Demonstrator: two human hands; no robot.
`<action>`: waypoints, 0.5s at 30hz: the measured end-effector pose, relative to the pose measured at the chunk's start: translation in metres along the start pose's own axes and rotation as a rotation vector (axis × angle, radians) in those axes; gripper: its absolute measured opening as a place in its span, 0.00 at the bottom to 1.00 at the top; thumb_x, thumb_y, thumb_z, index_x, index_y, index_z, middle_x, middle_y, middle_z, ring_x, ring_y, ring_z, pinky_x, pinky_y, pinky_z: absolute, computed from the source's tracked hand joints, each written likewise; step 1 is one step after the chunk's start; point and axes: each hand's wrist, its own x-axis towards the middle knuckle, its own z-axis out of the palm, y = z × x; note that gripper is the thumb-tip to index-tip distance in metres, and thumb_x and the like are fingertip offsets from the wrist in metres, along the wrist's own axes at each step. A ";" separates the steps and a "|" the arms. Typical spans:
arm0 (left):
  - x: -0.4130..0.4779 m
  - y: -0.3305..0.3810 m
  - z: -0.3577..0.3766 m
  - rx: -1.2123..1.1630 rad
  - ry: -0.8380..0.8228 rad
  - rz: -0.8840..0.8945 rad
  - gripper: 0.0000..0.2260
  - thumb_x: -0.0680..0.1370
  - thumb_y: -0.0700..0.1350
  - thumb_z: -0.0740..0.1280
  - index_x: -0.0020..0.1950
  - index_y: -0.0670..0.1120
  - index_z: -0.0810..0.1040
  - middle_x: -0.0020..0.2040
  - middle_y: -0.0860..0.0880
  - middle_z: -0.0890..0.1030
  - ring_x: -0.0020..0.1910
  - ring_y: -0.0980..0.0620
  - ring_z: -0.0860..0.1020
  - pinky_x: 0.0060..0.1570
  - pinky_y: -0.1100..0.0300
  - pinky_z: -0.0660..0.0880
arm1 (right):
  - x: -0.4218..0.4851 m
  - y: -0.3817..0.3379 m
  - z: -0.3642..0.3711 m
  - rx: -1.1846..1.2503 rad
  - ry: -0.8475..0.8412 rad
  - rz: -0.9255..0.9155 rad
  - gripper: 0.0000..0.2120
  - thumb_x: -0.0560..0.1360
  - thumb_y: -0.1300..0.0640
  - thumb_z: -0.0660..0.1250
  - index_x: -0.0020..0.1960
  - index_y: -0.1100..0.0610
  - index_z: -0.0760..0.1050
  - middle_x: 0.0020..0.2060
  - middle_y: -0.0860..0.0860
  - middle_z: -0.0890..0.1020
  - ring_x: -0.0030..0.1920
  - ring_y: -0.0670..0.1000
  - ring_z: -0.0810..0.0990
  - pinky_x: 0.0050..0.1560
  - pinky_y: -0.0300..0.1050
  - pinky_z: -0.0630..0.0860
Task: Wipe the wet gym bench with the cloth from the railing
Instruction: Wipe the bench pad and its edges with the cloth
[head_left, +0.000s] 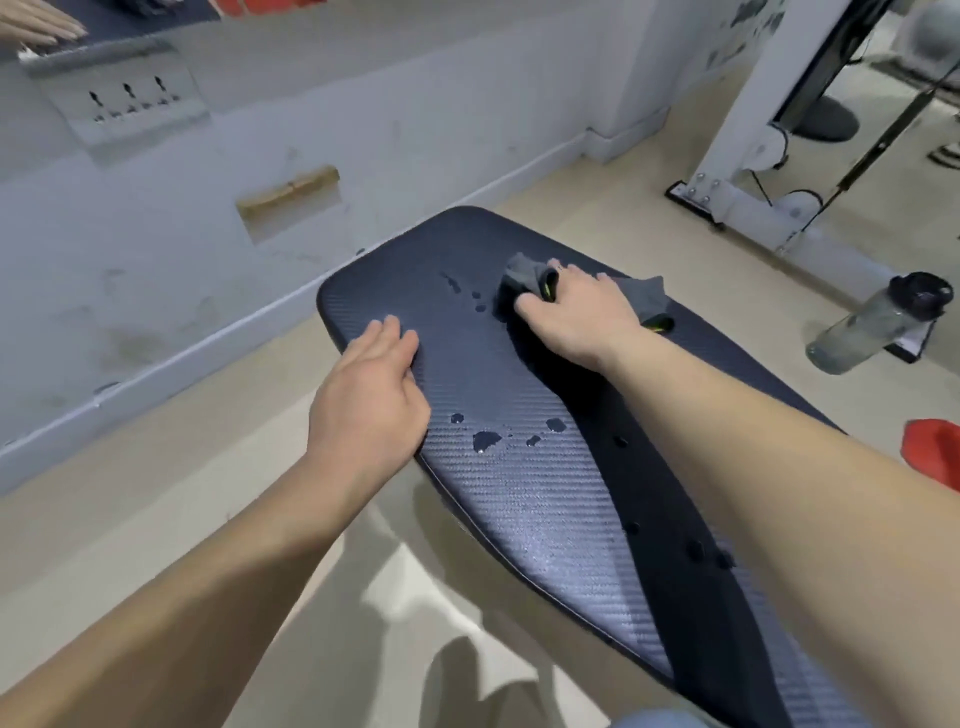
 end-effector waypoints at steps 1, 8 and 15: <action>-0.006 -0.001 -0.002 -0.005 -0.010 0.020 0.21 0.81 0.38 0.58 0.74 0.44 0.73 0.79 0.48 0.67 0.80 0.49 0.60 0.75 0.64 0.51 | -0.011 -0.004 0.002 -0.020 0.003 -0.014 0.35 0.80 0.42 0.55 0.82 0.59 0.60 0.81 0.58 0.64 0.81 0.58 0.61 0.81 0.57 0.52; -0.039 0.002 -0.016 -0.005 -0.108 0.070 0.20 0.82 0.43 0.57 0.74 0.45 0.72 0.80 0.47 0.63 0.81 0.48 0.57 0.76 0.59 0.54 | -0.104 -0.013 0.016 -0.005 0.050 -0.171 0.31 0.73 0.41 0.64 0.73 0.53 0.75 0.65 0.55 0.73 0.68 0.60 0.73 0.66 0.55 0.76; -0.032 -0.022 -0.019 -0.072 -0.134 0.112 0.22 0.82 0.50 0.60 0.77 0.53 0.69 0.81 0.55 0.61 0.80 0.57 0.56 0.76 0.62 0.53 | -0.131 0.003 0.023 -0.073 -0.025 -0.243 0.30 0.81 0.45 0.62 0.82 0.48 0.63 0.82 0.46 0.63 0.83 0.49 0.58 0.81 0.47 0.58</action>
